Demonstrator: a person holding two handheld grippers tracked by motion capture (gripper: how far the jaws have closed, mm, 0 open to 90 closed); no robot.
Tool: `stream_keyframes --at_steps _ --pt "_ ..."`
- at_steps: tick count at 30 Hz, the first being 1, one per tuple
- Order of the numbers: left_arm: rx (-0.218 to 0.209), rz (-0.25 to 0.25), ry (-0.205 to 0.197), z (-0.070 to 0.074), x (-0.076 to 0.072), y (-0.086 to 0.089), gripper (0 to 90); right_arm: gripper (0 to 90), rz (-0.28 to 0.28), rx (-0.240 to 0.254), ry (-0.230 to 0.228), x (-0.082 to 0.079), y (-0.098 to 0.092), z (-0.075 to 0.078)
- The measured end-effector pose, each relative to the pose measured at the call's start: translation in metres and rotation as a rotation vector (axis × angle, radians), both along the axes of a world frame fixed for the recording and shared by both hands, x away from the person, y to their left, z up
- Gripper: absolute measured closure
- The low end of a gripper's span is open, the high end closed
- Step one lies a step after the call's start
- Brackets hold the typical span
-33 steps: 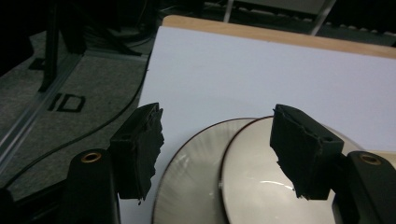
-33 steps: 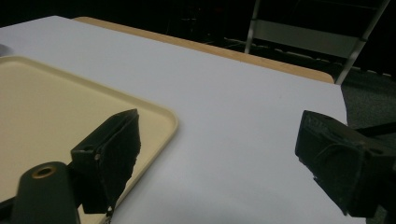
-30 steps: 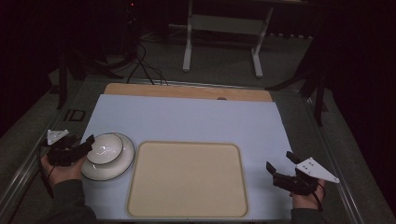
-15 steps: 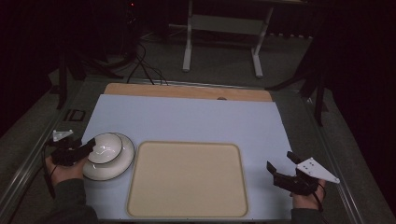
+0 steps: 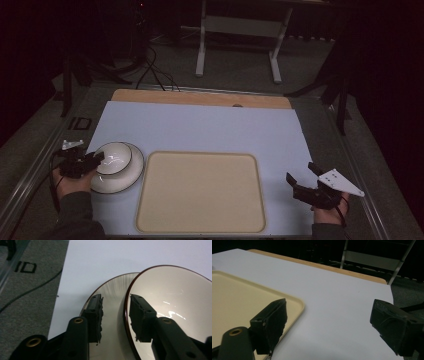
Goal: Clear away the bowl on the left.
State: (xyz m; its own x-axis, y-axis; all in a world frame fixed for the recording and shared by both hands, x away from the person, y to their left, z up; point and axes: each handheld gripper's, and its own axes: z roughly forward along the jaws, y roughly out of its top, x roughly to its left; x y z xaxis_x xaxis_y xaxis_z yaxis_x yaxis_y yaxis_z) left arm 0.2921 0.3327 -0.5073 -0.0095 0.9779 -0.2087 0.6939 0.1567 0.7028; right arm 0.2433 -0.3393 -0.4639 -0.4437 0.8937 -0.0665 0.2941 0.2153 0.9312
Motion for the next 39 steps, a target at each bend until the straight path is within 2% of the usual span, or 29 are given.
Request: stream_keyframes --at_steps 8,12,16,30,33,35,39 --pt "-0.075 -0.033 0.024 -0.002 0.001 0.004 72.8 13.8 0.000 0.001 0.000 0.000 0.000 0.000" --pt "-0.105 -0.034 0.025 -0.004 0.001 0.006 75.2 13.8 0.001 0.002 0.000 0.000 0.000 0.000" --pt "-0.157 -0.035 0.019 -0.005 0.000 0.009 77.2 13.9 0.001 0.004 0.000 0.000 0.000 0.000" --pt "-0.197 -0.024 0.019 -0.006 -0.002 0.012 78.6 13.9 0.004 0.004 0.001 0.000 0.000 0.001" --pt "-0.218 -0.036 -0.002 -0.005 -0.004 0.013 78.6 13.9 0.005 0.003 0.000 0.000 0.000 0.001" --pt "-0.202 -0.042 -0.005 -0.004 -0.004 0.012 79.2 13.9 0.004 0.004 0.000 0.000 0.000 0.001" --pt "-0.199 -0.046 -0.006 -0.003 -0.004 0.011 79.3 13.9 0.005 0.005 -0.001 0.000 -0.001 0.001"
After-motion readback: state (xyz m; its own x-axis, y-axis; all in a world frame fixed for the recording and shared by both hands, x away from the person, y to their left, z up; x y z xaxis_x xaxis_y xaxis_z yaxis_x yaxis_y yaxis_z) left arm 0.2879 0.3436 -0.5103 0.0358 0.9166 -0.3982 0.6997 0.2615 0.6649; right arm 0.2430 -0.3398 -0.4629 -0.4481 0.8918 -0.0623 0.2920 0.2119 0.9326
